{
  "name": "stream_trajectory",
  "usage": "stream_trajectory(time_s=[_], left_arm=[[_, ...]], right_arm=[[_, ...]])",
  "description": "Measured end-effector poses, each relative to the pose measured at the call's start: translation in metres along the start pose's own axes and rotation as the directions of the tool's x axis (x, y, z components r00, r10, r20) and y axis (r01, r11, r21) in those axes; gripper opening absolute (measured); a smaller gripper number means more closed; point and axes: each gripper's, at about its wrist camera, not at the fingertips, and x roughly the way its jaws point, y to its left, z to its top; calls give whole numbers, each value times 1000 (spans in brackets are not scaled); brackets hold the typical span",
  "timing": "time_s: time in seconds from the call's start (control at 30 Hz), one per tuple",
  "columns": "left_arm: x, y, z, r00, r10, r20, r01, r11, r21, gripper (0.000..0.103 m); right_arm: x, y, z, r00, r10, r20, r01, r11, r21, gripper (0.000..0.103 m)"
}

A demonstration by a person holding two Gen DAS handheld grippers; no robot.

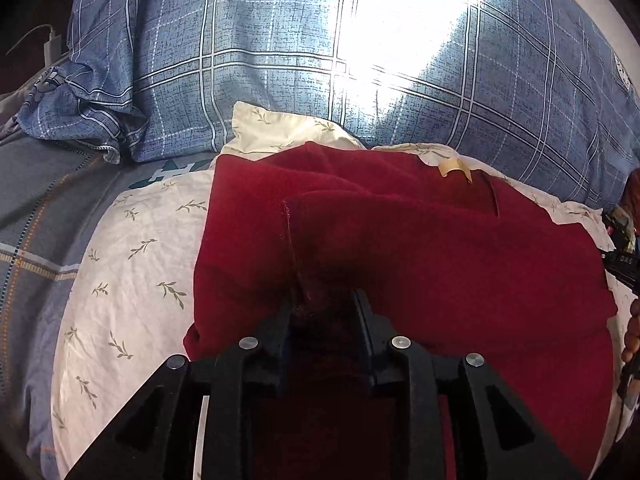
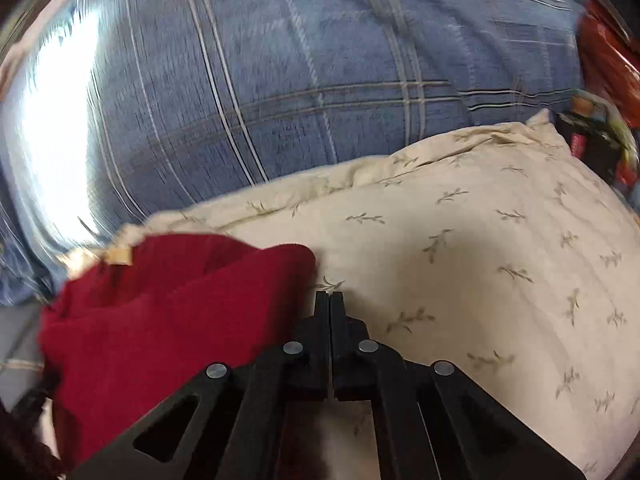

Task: Fold small clothes
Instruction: 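Open both grippers and smooth the folded sweater sides flat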

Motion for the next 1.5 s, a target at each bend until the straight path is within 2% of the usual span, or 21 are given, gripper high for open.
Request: stream_trajectory(time_s=[0.1, 0.17, 0.23, 0.3, 0.33, 0.47, 0.5, 0.6, 0.63, 0.67, 0.7, 0.73, 0.9, 0.97, 1.03, 1.1, 1.17, 1.3, 1.37, 1.43, 1.5], left_arm=[[1, 1, 0, 1000, -2, -1, 2, 1000, -8, 27], [0, -1, -1, 1000, 4, 3, -4, 1000, 0, 27], [1, -1, -1, 1000, 7, 4, -7, 1000, 1, 27], [0, -1, -1, 1000, 5, 3, -5, 1000, -1, 28], [1, -1, -2, 1000, 5, 3, -5, 1000, -2, 28], [1, -1, -1, 1000, 1, 0, -1, 1000, -7, 30], [1, -1, -1, 1000, -2, 0, 2, 1000, -8, 32], [2, -1, -1, 1000, -10, 0, 10, 1000, -11, 36], [2, -1, -1, 1000, -11, 1, 11, 1000, -11, 37], [2, -2, -1, 1000, -12, 3, 12, 1000, -11, 39], [3, -2, -1, 1000, -15, 4, 15, 1000, -10, 41], [3, -2, -1, 1000, -18, 5, 18, 1000, -10, 42], [4, -7, -2, 999, -54, 7, 54, 998, 12, 64], [5, -10, -3, 999, -47, 12, 47, 999, 28, 68], [6, -13, -5, 999, -30, 18, 29, 999, 43, 68], [6, -14, -5, 999, -31, 18, 30, 999, 40, 68], [5, -12, -5, 999, -38, 15, 38, 999, 31, 68], [6, -14, -5, 999, -28, 19, 28, 999, 35, 68], [6, -15, -6, 999, -22, 23, 21, 999, 37, 68], [6, -16, -7, 1000, -19, 24, 18, 999, 36, 68], [6, -16, -7, 1000, -19, 25, 18, 999, 37, 68]], right_arm=[[-25, 4, -4, 998, 44, 37, -44, 999, -12, 11], [-37, 13, -6, 996, 74, 53, -72, 996, -50, 21], [-48, 27, -8, 991, 111, 74, -103, 989, -105, 25], [-47, 43, -10, 989, 131, 63, -120, 981, -153, 40], [-46, 48, -11, 991, 114, 63, -103, 982, -160, 49], [-28, 45, -10, 997, -21, 69, 29, 992, -124, 70], [-18, 40, -9, 999, -35, 36, 39, 994, -103, 70], [9, 26, -6, 998, 49, -48, -51, 998, -39, 67], [13, 27, -7, 996, 70, -53, -72, 996, -47, 59], [16, 31, -7, 995, 85, -47, -89, 993, -81, 28], [16, 35, -8, 996, 79, -38, -83, 991, -109, 12], [16, 38, -8, 998, 57, -26, -60, 989, -136, 9], [6, 39, -2, 998, -24, 60, 35, 980, -195, 8], [15, 34, -3, 998, -50, 37, 56, 982, -179, 8], [19, 30, -6, 999, -41, 9, 41, 985, -168, 10], [3, 22, -5, 999, -18, 27, 21, 993, -119, 19], [-17, 21, -7, 999, -6, 50, 11, 994, -106, 20], [-50, 40, -28, 997, 64, 53, -51, 973, -225, 20], [-46, 46, -44, 999, 51, 2, -48, 960, -277, 12], [-32, 43, -57, 999, 0, -45, -13, 959, -284, 12], [-30, 37, -64, 999, 16, -32, -24, 965, -262, 12]])
